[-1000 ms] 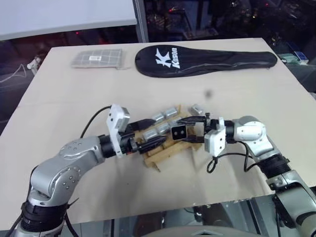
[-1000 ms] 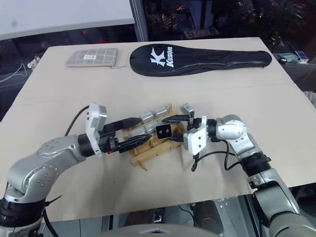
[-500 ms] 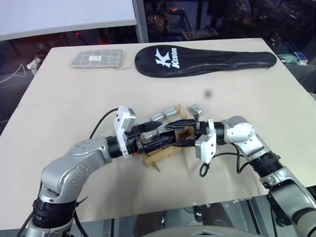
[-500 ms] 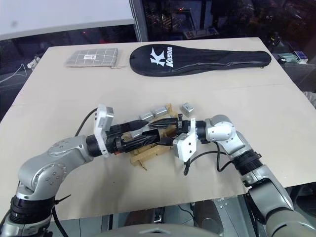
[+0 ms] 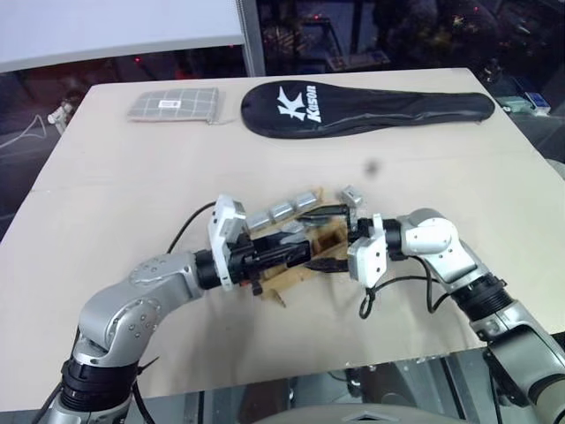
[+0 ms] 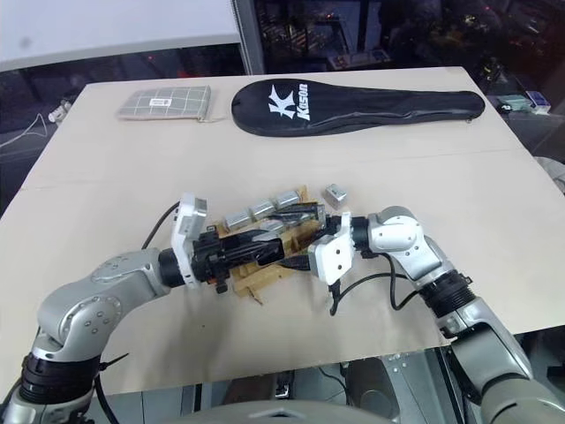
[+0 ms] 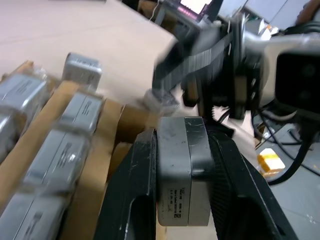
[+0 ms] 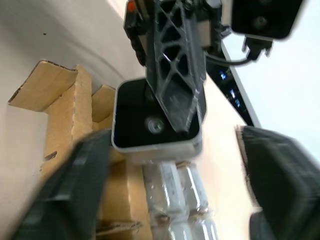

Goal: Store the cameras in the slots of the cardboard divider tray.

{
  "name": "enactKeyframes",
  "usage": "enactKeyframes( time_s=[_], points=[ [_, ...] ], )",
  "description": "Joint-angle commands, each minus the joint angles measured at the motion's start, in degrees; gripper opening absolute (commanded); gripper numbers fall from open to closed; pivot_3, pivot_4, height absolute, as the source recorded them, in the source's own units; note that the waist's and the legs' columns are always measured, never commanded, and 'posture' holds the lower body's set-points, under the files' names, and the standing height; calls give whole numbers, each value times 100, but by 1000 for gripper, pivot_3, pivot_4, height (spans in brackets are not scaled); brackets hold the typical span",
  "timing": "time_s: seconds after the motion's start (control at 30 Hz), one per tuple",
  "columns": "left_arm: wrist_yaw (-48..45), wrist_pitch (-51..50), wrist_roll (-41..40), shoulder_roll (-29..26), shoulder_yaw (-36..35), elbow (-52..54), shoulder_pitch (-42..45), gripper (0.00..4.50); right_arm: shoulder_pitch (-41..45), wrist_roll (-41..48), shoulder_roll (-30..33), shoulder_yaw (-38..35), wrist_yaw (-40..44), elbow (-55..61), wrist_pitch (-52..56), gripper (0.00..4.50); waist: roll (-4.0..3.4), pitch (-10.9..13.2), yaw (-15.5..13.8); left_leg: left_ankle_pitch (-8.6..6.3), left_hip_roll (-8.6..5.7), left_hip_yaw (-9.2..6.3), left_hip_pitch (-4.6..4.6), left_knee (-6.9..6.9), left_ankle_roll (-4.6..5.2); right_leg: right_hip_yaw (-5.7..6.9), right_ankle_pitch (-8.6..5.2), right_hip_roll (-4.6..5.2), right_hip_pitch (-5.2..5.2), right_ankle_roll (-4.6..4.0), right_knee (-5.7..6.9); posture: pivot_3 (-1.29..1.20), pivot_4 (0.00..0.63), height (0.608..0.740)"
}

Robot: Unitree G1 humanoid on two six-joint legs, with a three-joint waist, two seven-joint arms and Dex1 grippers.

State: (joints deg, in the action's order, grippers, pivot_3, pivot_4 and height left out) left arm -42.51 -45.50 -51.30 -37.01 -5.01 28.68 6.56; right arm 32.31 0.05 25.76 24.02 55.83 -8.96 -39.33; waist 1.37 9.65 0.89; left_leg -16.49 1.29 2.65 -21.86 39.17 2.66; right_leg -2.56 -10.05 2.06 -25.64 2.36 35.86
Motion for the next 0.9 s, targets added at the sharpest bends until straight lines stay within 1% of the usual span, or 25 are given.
enactKeyframes(
  time_s=[0.03, 0.07, 0.17, 0.23, 0.27, 0.37, 0.47, 0.57, 0.83, 0.9],
  points=[
    [-404, 357, 83, -169, -197, 95, -88, 763, -461, 917, 401, -435, 148, 704, 841, 4384, 1, 1, -17, 0, 0, 0, -2, 0, 0, 2, 0, 0, 0, 0, 0, 0, 150, 740],
    [-517, 482, 125, -186, -249, 59, -114, 763, -632, 1239, 520, -523, 221, 888, 1146, 4384, 2, 1, -28, 0, 0, 0, -4, 0, 0, 3, 0, 1, 0, 0, -1, 0, 150, 740],
    [-808, 869, 354, -276, -391, -137, -200, 763, -1394, 2791, 1042, -1024, 376, 1719, 2630, 4384, 5, 4, -44, -1, 1, -1, -7, 0, 1, 5, 0, 8, 1, 0, -4, 0, 150, 740],
    [-984, 1069, 488, -311, -390, -189, -292, 763, -1812, 3596, 1427, -1383, 487, 2143, 3499, 4384, 7, 5, -37, -1, 1, -1, -6, 0, 3, 3, -1, 9, 1, 0, -5, 0, 150, 740],
    [-1092, 1164, 520, -297, -378, -213, -338, 763, -2007, 3895, 1624, -1564, 527, 2280, 3881, 4384, 8, 6, -34, -2, 1, 0, -6, 1, 3, 3, -1, 9, 1, 0, -6, 0, 150, 740],
    [-1127, 1749, 1019, -109, -229, -320, -471, 763, -2914, 4652, 2181, -2163, 534, 2850, 4793, 4384, 10, 6, -29, -2, 0, 3, 0, 3, 4, 3, -3, 8, 4, 4, -5, 0, 150, 740],
    [-1118, 2212, 1404, 93, -128, -478, -614, 763, -3413, 4876, 2434, -2564, 763, 2940, 5178, 4384, 13, 6, -22, -2, 1, 6, 2, 2, 4, 4, -13, 1, 6, 21, -5, 0, 150, 740],
    [-1285, 2754, 1900, 103, 4, -813, -792, 763, -3724, 4950, 2480, -2852, 874, 2988, 5387, 4384, 15, 7, -8, -2, 2, 6, 4, 3, 4, 0, -15, -2, 5, 25, -5, 0, 150, 740],
    [-1555, 3789, 2585, 156, 222, -1374, -1004, 763, -3909, 4858, 2367, -3288, 1004, 2998, 5618, 4384, 18, 7, -18, -3, 2, 7, 3, 5, 5, 0, -15, -3, 5, 26, -5, 0, 150, 740],
    [-1542, 3890, 2614, 217, 265, -1468, -992, 763, -3917, 4835, 2357, -3363, 1049, 2989, 5659, 4384, 18, 6, -19, -3, 2, 8, 2, 5, 5, 3, -15, -3, 5, 26, -5, 0, 150, 740]
  ],
)
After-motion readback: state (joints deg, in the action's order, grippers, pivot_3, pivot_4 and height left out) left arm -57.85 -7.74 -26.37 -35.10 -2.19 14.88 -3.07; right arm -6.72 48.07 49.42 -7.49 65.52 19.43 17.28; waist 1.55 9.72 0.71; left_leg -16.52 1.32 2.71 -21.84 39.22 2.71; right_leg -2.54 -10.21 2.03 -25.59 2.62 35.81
